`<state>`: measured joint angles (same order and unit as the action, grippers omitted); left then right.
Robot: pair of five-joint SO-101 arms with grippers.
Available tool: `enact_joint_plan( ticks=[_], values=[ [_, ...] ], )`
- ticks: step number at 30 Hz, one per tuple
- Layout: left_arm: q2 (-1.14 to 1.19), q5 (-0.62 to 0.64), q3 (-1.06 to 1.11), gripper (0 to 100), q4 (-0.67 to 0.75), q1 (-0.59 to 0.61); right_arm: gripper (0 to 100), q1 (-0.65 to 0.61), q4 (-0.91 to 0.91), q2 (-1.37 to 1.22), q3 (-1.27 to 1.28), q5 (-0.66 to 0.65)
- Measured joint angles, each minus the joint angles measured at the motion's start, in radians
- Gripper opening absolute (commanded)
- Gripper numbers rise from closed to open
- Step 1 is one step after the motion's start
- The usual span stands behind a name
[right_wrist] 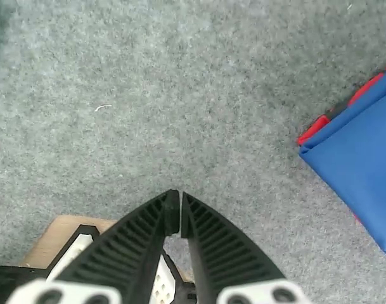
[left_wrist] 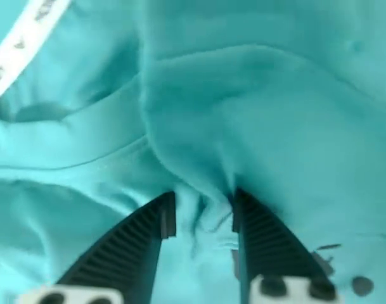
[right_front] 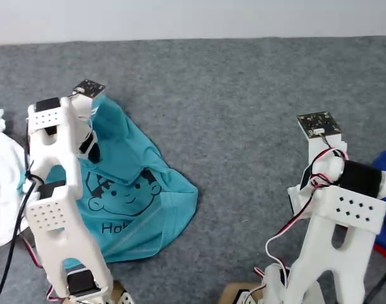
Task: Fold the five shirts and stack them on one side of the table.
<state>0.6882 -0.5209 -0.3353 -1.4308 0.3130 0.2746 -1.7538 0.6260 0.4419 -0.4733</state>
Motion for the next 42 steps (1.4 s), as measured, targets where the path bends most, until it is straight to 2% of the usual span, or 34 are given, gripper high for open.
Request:
enact_joint_plan(
  ticks=[13, 20, 30, 34, 42],
  values=[
    [0.006, 0.008, -0.005, 13, -0.032, -0.029, 0.9, 0.000, 0.000, 0.000, 0.000, 0.000],
    [0.008, 0.008, -0.005, 0, -0.063, -0.046, 0.9, 0.000, 0.000, 0.000, 0.000, 0.000],
    [-0.037, 0.008, -0.089, 0, -0.186, -0.066, 0.9, -0.012, 0.000, 0.000, 0.000, 0.000],
    [-0.115, 0.008, -0.130, 0, -0.226, -0.064, 0.9, -0.101, 0.000, 0.000, -0.060, 0.018],
    [-0.138, 0.057, -0.138, 0, -0.236, 0.048, 0.9, -0.462, 0.000, -0.164, -0.137, 0.173]
  ],
)
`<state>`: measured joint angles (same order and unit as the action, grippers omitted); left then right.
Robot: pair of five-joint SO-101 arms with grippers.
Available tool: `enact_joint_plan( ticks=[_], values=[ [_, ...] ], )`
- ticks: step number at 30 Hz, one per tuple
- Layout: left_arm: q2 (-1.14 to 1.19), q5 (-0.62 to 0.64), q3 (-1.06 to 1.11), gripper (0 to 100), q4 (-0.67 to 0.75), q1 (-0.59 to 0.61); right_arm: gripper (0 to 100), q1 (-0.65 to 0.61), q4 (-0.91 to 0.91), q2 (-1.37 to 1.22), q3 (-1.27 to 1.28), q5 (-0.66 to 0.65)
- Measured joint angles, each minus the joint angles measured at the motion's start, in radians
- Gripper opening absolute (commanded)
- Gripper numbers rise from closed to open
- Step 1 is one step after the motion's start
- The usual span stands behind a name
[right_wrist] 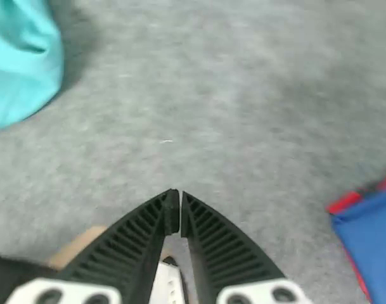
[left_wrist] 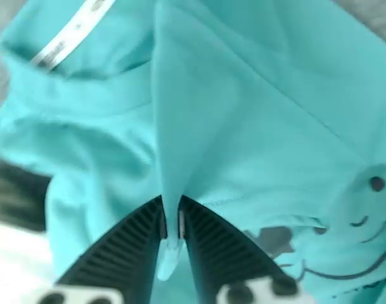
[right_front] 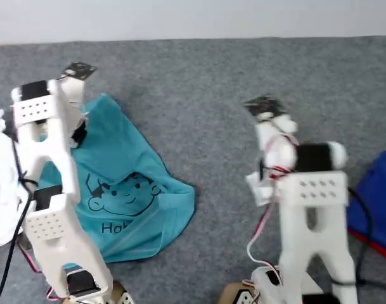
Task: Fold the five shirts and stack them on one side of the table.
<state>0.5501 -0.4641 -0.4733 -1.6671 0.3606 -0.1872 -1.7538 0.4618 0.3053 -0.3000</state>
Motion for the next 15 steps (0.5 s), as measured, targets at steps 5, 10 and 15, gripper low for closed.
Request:
enact_joint_plan(
  ticks=[5, 10, 15],
  values=[
    [0.000, 0.000, 0.000, 0, -0.003, 0.080, 2.4, -0.192, 0.000, -0.176, -0.106, 0.011],
    [0.002, 0.000, 0.000, 0, -0.005, 0.103, 13.9, -0.370, 0.000, -0.374, -0.218, 0.020],
    [0.046, 0.000, 0.000, 0, -0.005, 0.112, 16.5, -0.509, 0.000, -0.551, -0.362, 0.126]
  ],
)
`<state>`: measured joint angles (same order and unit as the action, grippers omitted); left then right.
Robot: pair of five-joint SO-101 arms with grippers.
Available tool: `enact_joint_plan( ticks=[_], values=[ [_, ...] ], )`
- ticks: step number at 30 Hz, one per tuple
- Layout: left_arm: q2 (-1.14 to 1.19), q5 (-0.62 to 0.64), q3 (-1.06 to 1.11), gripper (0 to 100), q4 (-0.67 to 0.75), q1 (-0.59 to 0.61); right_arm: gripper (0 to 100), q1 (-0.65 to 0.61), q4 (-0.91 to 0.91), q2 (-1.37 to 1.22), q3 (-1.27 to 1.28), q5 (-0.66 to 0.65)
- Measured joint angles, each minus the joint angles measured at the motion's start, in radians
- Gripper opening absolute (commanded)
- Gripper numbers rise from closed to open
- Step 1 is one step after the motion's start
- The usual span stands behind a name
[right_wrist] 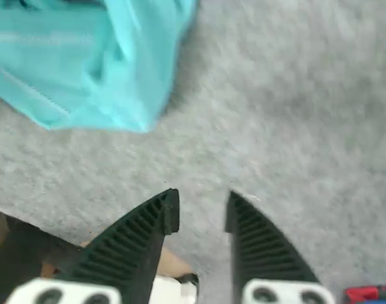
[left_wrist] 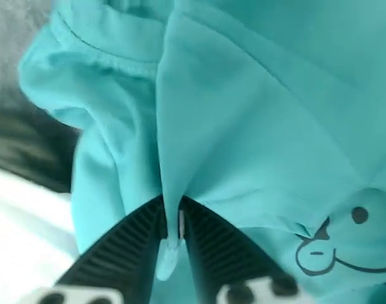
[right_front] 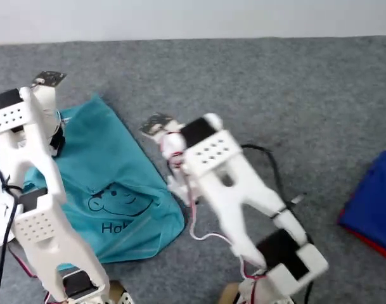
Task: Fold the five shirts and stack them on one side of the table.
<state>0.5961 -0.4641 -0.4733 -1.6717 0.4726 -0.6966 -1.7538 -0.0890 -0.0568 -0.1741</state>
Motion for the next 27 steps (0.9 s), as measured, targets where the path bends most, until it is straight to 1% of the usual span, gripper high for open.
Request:
enact_joint_plan(
  ticks=[7, 13, 17, 23, 25, 27],
  values=[
    [0.023, 0.000, 0.000, 0, 0.000, 0.037, 21.5, -0.126, 0.000, -0.049, -0.175, 0.115],
    [0.023, 0.000, 0.000, 0, 0.000, 0.040, 22.1, -0.207, 0.000, -0.066, -0.203, 0.209],
    [0.023, 0.000, 0.000, 0, 0.000, 0.040, 22.1, -0.224, 0.000, -0.146, -0.203, 0.233],
    [0.023, 0.000, 0.000, 0, 0.000, 0.040, 21.6, -0.226, 0.017, -0.295, -0.203, 0.235],
    [0.023, 0.000, 0.000, 0, 0.000, 0.040, 17.1, -0.226, 0.028, -0.330, -0.203, 0.235],
    [0.023, 0.000, 0.000, 0, 0.000, 0.040, 8.0, -0.226, 0.034, -0.361, -0.203, 0.235]
  ],
)
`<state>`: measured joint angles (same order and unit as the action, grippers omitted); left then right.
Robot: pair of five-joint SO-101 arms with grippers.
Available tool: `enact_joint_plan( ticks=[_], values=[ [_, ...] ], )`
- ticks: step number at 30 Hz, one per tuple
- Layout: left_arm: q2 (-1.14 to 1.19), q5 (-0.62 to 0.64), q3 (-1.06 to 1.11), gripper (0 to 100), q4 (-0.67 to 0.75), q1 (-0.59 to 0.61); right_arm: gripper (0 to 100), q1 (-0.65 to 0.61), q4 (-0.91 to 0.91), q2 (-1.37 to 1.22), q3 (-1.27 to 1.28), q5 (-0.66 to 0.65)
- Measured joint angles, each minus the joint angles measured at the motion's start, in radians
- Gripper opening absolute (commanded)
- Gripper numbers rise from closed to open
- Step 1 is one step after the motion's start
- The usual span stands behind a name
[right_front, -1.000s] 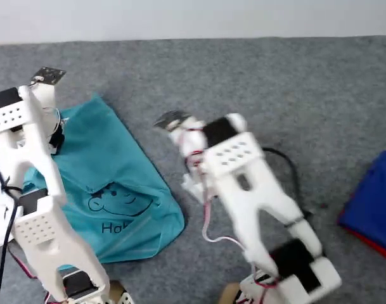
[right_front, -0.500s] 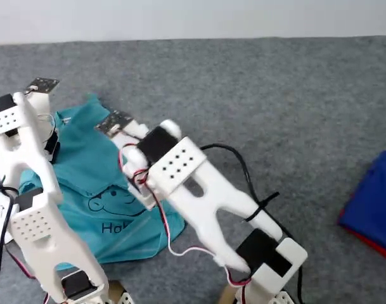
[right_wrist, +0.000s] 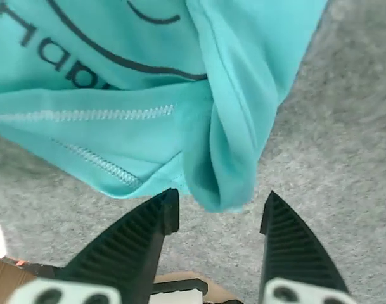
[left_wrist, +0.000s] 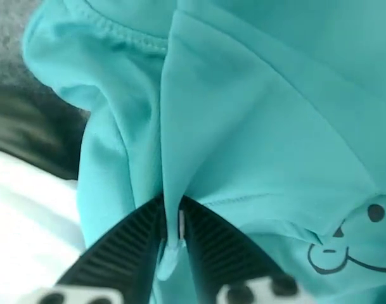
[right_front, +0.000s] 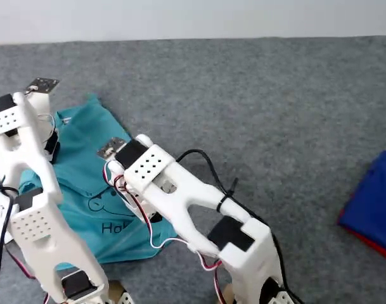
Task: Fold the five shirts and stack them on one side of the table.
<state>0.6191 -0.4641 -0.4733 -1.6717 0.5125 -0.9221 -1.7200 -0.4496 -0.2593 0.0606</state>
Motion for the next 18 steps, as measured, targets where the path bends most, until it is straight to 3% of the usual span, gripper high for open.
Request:
enact_joint_plan(
  ticks=[2, 7, 18],
  values=[
    [0.000, 0.000, 0.000, 0, 0.000, 0.000, 0.1, 0.000, 0.000, -0.021, 0.000, 0.000],
    [0.000, 0.000, 0.000, 0, 0.000, 0.000, 1.2, 0.055, -0.021, -0.032, 0.000, -0.095],
    [0.000, 0.000, -0.063, 0, -0.052, 0.000, 1.0, 0.348, -0.031, -0.032, -0.163, -0.413]
  ],
)
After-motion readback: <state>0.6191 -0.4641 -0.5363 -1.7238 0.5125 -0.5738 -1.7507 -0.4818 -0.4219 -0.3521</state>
